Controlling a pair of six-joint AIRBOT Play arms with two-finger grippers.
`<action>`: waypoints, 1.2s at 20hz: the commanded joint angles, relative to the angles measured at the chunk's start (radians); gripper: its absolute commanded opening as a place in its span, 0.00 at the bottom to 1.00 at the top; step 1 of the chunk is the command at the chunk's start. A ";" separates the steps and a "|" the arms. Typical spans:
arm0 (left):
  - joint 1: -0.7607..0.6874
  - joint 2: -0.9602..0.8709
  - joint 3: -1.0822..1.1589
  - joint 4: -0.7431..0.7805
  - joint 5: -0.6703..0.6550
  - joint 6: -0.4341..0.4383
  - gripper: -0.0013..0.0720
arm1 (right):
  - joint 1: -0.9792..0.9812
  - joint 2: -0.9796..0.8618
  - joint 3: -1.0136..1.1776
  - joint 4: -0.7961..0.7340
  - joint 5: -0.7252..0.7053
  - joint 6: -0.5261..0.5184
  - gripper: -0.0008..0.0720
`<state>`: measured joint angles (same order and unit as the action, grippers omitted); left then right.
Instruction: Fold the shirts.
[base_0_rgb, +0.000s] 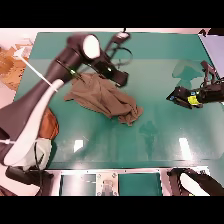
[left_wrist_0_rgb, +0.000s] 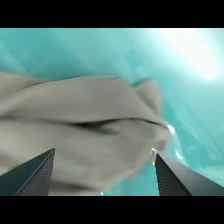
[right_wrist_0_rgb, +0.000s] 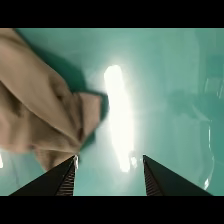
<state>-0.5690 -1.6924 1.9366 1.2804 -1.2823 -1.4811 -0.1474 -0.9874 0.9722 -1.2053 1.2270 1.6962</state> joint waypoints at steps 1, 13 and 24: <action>0.166 -0.008 0.065 0.049 -0.160 -0.072 0.99 | -0.006 0.002 -0.116 0.000 -0.032 -0.004 0.67; 0.579 -0.017 -0.434 -0.040 0.145 0.002 0.99 | 0.218 -0.271 -0.385 0.550 -0.468 -0.298 0.67; 0.578 -0.121 -0.443 -0.259 0.083 0.229 0.05 | 0.276 -0.462 -0.186 0.640 -0.452 -0.425 0.04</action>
<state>0.0071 -1.8046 1.4876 1.0637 -1.1458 -1.3376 0.1295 -1.4353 0.7532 -0.5861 0.7555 1.3121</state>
